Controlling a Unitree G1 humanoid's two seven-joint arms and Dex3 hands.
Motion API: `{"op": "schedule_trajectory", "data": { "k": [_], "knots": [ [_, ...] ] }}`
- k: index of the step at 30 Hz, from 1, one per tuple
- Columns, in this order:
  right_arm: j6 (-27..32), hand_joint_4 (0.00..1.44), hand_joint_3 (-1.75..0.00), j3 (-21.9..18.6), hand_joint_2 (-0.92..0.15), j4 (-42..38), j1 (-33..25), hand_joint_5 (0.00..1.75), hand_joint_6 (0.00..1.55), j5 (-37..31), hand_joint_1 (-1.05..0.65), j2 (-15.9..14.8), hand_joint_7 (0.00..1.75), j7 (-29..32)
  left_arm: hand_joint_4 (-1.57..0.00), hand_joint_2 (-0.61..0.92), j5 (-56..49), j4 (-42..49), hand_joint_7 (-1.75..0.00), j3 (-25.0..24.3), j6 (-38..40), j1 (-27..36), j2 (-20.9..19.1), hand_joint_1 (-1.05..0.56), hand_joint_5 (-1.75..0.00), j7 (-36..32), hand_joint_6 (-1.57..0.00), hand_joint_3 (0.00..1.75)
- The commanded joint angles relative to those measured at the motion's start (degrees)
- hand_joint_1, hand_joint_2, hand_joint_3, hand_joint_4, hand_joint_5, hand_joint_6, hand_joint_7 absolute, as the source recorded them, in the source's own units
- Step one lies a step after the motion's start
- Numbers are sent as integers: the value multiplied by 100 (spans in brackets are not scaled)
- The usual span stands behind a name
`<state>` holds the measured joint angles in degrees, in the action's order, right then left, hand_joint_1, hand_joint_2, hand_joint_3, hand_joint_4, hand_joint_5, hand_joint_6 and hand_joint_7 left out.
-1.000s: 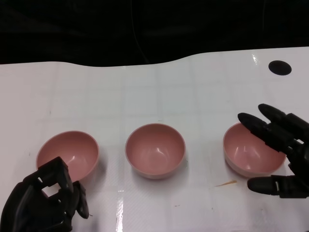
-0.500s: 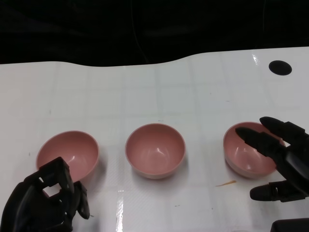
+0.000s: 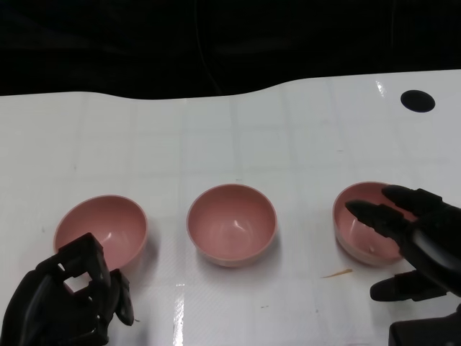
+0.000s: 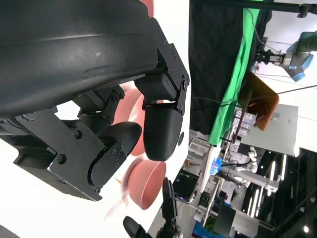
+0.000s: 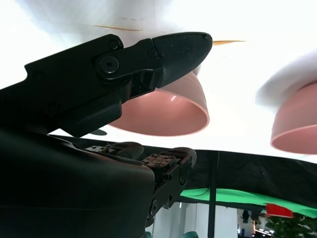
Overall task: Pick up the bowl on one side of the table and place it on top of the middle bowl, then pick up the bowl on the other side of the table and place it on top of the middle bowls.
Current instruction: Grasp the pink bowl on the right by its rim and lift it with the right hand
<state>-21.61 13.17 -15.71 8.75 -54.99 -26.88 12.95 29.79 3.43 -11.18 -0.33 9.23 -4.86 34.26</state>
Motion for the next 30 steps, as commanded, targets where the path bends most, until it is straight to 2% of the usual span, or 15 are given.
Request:
{"op": "schedule_trajectory", "data": {
  "k": [1,8,13,19,25,28,30],
  "knots": [
    [57,40,-11,173,-92,-391,240,5,40,-9,-95,-109,4,263,-89,47,-19,-106,-175,-59,25,12,-85,-4,-175,-95,-76,140],
    [39,47,-9,596,-92,-1292,716,6,47,-41,-87,-54,4,889,-89,46,-55,-61,-175,-63,-25,-11,-119,-5,-175,-72,-76,140],
    [89,51,-9,870,-92,-1735,993,5,51,13,-82,-21,4,1017,-90,45,-24,-13,-175,-72,-45,-30,-126,-5,-175,-22,-77,141],
    [105,55,-8,1109,-92,-2178,1232,5,57,111,-75,53,4,1089,-90,48,-142,-174,-175,-18,21,41,-123,-8,-175,-194,-77,133],
    [144,60,-7,1371,-92,-2741,1488,5,61,102,-71,191,4,1296,-91,49,8,-42,-175,-54,35,-28,-120,-8,-175,-29,-77,132],
    [113,67,-4,1483,-92,-3040,1606,5,66,125,-63,263,4,1374,-90,48,-7,-14,-175,-44,-11,-38,-117,-6,-175,-25,-76,134],
    [21,80,-1,1536,-91,-3197,1667,7,75,164,-51,283,5,1435,-90,46,-35,-5,-175,-38,-35,-42,-119,-6,-175,-36,-76,137]
  ]
}}
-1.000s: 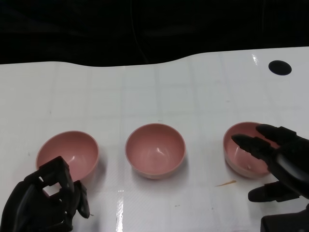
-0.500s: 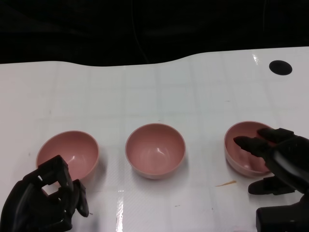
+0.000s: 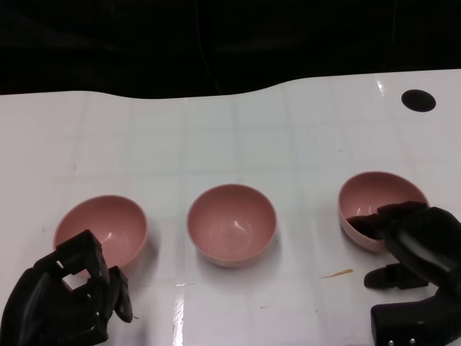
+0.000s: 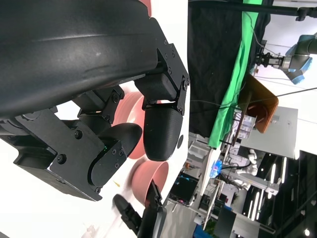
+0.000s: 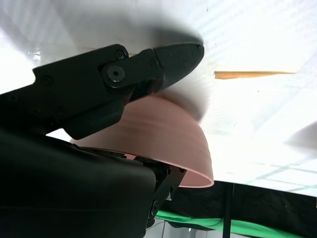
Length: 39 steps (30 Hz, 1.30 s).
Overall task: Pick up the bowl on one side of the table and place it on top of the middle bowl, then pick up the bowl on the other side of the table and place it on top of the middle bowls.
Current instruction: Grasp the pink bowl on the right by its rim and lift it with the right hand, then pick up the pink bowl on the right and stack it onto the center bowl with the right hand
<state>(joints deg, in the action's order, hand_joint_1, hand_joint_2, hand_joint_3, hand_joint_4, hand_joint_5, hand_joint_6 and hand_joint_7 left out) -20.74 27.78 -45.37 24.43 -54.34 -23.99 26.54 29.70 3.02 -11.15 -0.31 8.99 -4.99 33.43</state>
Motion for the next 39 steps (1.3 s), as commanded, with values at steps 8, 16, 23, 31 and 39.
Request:
{"op": "schedule_trajectory", "data": {
  "k": [8,16,23,31,39],
  "knots": [
    [-1247,75,-13,143,-92,-1163,331,169,70,531,-13,87,142,717,-89,44,-89,-26,-175,19,-51,13,-25,-4,-175,-62,-76,144],
    [-1706,79,-32,128,-92,-1175,386,175,52,817,-16,-51,175,680,-89,44,-175,-181,-175,106,12,53,0,-3,-175,-208,-76,143],
    [-1703,84,-32,107,-90,-578,345,175,55,656,-13,-246,175,964,-89,46,-208,-174,-175,123,-45,44,5,-3,-175,-236,-76,142],
    [-1698,83,-49,-47,-82,329,243,175,55,770,-13,-434,175,642,-89,46,-249,-162,-175,126,-43,47,1,-3,-175,-220,-76,142],
    [-1635,81,-68,-372,-74,1298,213,175,54,944,-15,-553,175,-1,-89,46,-253,-123,-175,137,-74,23,10,-2,-175,-200,-76,144]
  ]
}}
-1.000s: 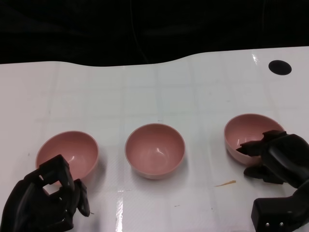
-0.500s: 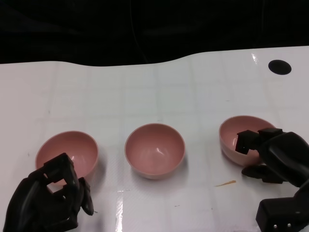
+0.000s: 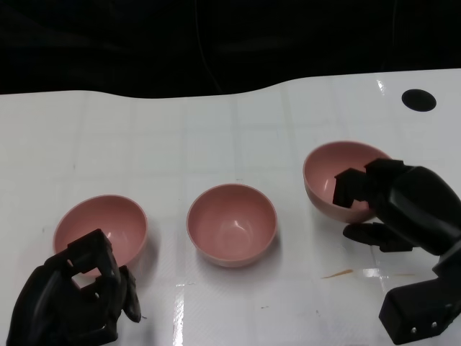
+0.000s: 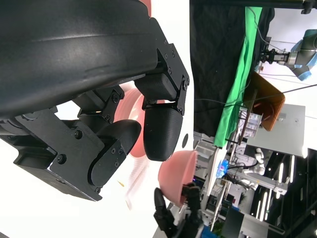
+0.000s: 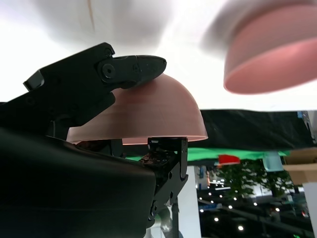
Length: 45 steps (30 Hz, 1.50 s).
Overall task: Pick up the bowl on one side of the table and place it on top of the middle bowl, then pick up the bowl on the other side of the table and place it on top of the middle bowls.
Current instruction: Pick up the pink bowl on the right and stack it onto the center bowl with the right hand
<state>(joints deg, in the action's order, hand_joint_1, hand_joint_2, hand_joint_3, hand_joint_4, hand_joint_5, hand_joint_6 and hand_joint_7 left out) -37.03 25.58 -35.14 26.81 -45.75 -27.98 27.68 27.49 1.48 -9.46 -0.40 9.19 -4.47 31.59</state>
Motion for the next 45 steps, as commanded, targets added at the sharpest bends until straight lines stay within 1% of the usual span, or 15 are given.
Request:
{"op": "schedule_trajectory", "data": {
  "k": [1,4,6,8,12,16,21,23,25,26,30,32,34,40,45],
  "knots": [
    [-60,82,-69,-182,-72,365,-13,175,55,122,-16,-146,175,-166,-89,46,-49,41,-175,-29,-83,-1,-41,-2,-175,-27,-76,144],
    [-188,83,-81,-231,-65,704,36,175,56,249,-15,-130,175,-463,-88,46,-79,90,-175,-27,-163,-14,-40,-2,-175,-6,-76,144],
    [-248,84,-84,-260,-64,924,62,175,55,326,-16,-114,174,-682,-88,46,-83,102,-175,-21,-172,-16,-42,-2,-175,-17,-76,144],
    [-329,84,-83,-287,-64,1105,97,175,54,390,-16,-89,174,-875,-88,46,-75,115,-175,-15,-183,-17,-47,-3,-175,-8,-76,143],
    [-391,87,-80,-298,-66,1517,179,175,56,371,-19,127,175,-1052,-88,46,-82,92,-175,-7,-170,-3,-38,-3,-175,-47,-76,143],
    [-394,89,-77,-253,-63,1777,254,175,56,237,-21,279,175,-1212,-88,46,-85,168,-175,-6,-240,-25,-13,-3,-175,-20,-76,143],
    [-395,92,-96,-159,-55,1961,250,175,59,184,-23,532,175,-1384,-90,46,-33,160,-175,-3,-263,1,48,-2,-175,-27,-78,142],
    [-409,93,-100,-144,-51,1997,256,175,60,183,-22,587,175,-1467,-90,46,-67,130,-175,9,-254,12,36,-3,-175,-45,-78,143],
    [-454,93,-101,-112,-49,1992,282,175,60,138,-21,635,175,-1495,-90,46,-65,135,-175,6,-240,5,31,-3,-175,-45,-77,143],
    [-479,94,-98,-87,-46,1986,301,175,61,100,-21,658,175,-1495,-90,46,-61,142,-175,4,-234,-1,28,-2,-175,-42,-78,143],
    [-566,94,-100,3,-47,1951,306,175,63,150,-19,827,175,-1559,-91,45,-6,245,-175,-28,-298,-40,18,0,-175,63,-78,145],
    [-589,95,-111,24,-42,1957,292,175,64,143,-20,884,175,-1589,-90,46,-26,202,-175,-22,-252,-24,2,-2,-175,23,-77,143],
    [-580,97,-113,42,-40,1984,277,175,65,83,-21,922,175,-1608,-89,46,-6,167,-175,-29,-199,-15,-6,-2,-175,4,-77,143],
    [-568,97,-111,115,-41,1968,198,175,65,121,-20,997,175,-1767,-89,46,-13,133,-175,-39,-175,-5,-9,-2,-175,-36,-76,143],
    [-568,94,-102,182,-46,1890,163,175,62,54,-18,1029,175,-1768,-90,47,28,139,-175,-38,-164,-8,10,-1,-175,-7,-77,142]
  ]
}}
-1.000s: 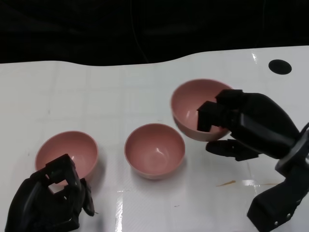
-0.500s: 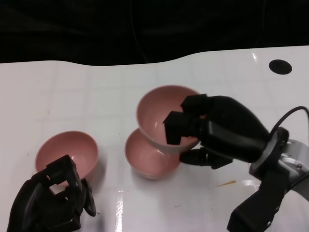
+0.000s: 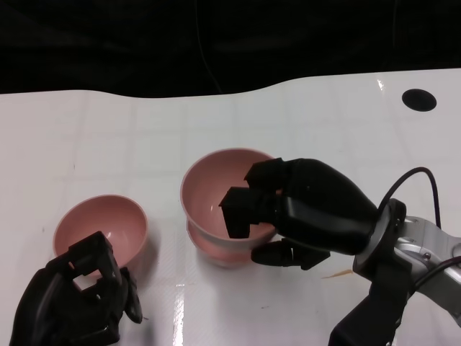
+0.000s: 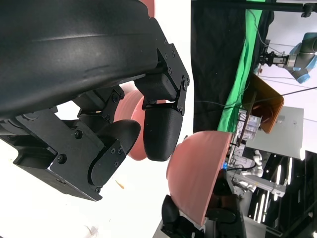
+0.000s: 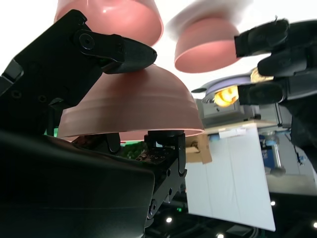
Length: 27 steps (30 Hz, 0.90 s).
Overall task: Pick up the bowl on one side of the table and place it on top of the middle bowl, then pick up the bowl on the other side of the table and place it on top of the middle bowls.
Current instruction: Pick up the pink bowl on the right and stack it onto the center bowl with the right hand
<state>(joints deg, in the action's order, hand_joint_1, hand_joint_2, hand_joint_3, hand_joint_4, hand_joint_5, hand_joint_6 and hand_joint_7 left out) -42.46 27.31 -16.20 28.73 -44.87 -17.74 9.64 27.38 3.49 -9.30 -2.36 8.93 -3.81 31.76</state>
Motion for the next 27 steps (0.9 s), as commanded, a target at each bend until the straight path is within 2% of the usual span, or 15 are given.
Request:
{"op": "schedule_trajectory", "data": {
  "k": [1,16,27],
  "knots": [
    [-23,94,-102,26,-46,-34,-23,175,62,-64,-18,16,175,58,-90,46,32,-60,-175,-51,31,16,-59,-1,-175,-23,-77,142],
    [-289,95,-99,313,-51,-1487,638,175,61,-447,-19,278,175,782,-90,46,29,-83,-175,-38,-27,42,-4,0,-175,-29,-78,145],
    [-383,91,-92,480,-54,-2145,1003,175,60,-564,-17,352,175,1130,-90,47,105,67,-175,-54,-106,-22,0,0,-175,121,-79,144]
  ]
}}
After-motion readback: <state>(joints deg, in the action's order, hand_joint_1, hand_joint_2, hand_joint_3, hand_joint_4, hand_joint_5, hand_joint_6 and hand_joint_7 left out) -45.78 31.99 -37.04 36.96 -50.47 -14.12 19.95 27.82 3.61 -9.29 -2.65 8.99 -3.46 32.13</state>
